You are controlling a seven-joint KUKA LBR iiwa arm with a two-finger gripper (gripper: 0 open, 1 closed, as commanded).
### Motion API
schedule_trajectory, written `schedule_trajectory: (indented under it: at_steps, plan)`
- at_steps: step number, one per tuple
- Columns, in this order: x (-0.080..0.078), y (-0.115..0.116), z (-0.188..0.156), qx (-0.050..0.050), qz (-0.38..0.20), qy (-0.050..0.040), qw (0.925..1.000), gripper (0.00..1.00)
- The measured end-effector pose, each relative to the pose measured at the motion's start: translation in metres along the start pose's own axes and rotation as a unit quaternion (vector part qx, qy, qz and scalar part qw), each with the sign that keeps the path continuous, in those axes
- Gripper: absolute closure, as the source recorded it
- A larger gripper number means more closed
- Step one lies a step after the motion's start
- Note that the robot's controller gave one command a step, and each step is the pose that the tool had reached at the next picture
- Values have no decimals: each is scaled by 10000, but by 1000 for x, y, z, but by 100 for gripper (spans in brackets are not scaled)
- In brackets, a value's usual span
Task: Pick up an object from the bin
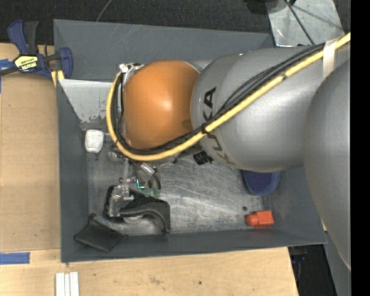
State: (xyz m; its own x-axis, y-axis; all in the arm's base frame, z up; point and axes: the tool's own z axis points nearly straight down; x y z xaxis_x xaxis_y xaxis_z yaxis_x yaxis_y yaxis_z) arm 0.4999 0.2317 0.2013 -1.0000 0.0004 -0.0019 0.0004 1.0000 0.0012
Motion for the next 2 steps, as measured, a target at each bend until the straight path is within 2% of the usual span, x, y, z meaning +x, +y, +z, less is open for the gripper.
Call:
schedule_trajectory:
  at_steps: [1,2]
  plan:
    - [3,-53,128,-15,390,15,9992,0]
    - [-85,-46,100,-7,1420,-16,9899,0]
